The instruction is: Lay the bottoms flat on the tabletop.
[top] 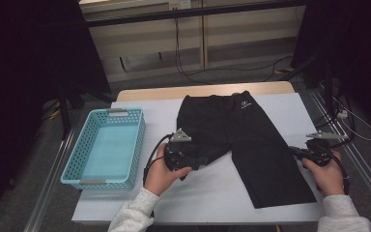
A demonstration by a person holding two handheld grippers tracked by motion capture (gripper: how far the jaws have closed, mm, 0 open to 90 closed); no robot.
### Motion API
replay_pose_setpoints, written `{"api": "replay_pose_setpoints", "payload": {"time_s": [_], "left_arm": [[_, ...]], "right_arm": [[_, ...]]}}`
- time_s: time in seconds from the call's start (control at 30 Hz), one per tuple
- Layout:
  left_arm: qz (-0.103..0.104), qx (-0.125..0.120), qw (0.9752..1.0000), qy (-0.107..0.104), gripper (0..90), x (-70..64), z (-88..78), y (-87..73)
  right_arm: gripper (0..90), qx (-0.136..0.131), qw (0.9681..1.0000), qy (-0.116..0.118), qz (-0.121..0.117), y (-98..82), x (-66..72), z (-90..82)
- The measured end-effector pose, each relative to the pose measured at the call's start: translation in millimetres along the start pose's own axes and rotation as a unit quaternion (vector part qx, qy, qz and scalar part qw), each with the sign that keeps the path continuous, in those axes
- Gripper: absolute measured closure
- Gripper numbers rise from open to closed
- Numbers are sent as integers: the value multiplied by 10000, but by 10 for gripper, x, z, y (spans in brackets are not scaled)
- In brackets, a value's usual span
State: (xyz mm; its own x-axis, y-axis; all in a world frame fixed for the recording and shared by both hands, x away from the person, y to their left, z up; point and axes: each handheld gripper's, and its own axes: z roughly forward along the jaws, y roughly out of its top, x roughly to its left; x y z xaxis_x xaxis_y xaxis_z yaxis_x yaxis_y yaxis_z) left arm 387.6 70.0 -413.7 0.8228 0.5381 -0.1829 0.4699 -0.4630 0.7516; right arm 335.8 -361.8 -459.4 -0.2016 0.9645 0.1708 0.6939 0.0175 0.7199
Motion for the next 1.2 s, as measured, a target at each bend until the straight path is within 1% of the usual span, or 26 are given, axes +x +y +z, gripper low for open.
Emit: {"api": "replay_pose_setpoints", "payload": {"time_s": [0.13, 0.3, 0.73, 0.97, 1.2], "left_arm": [[12, 2, 10000, -9, 272, 7, -14, 6], [16, -8, 10000, 2, 272, 5, -16, 8], [5, -17, 10000, -9, 272, 4, -21, 9], [10, -11, 10000, -15, 272, 2, -17, 9], [6, -21, 10000, 8, 272, 1, -23, 10]], "right_arm": [[900, -16, 10000, -9, 40, -23, -14, -25], [900, -18, 10000, -49, -16, -36, -12, -42], [900, -12, 10000, -92, 19, -52, -54, -73], [900, -49, 9999, -94, 121, -76, -112, -106], [900, -38, 9998, -193, 91, -91, -122, -133]]}}
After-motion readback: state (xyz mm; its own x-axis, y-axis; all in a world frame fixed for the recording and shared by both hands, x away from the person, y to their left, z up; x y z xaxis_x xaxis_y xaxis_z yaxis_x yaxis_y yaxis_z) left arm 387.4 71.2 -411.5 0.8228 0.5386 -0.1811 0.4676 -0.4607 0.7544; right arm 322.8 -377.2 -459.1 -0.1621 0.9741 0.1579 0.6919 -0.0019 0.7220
